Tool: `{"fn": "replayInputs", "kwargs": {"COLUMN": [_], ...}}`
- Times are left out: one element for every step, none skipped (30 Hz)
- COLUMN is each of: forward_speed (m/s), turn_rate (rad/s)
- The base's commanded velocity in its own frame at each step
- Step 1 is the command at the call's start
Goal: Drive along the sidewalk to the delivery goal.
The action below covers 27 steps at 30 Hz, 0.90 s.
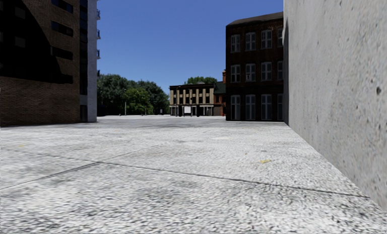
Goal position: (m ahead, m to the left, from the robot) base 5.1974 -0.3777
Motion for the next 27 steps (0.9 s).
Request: {"fn": "replayInputs", "kwargs": {"forward_speed": [1.81,1.85,1.91,2.00,2.00,2.00,2.00,2.00,2.00,2.00,2.00,2.00,2.00,2.00,2.00,2.00,2.00,2.00,2.00,2.00,2.00,2.00,2.00,2.00,2.00,2.00,2.00], "turn_rate": [0.00,0.00,0.00,0.00,0.00,0.00,0.00,0.00,0.00,0.00,0.00,0.00,0.00,0.00,0.00,0.00,0.00,0.00,0.00,-0.42,-0.70,-1.07,-1.20,-1.20,-0.37,-0.37,0.00]}}
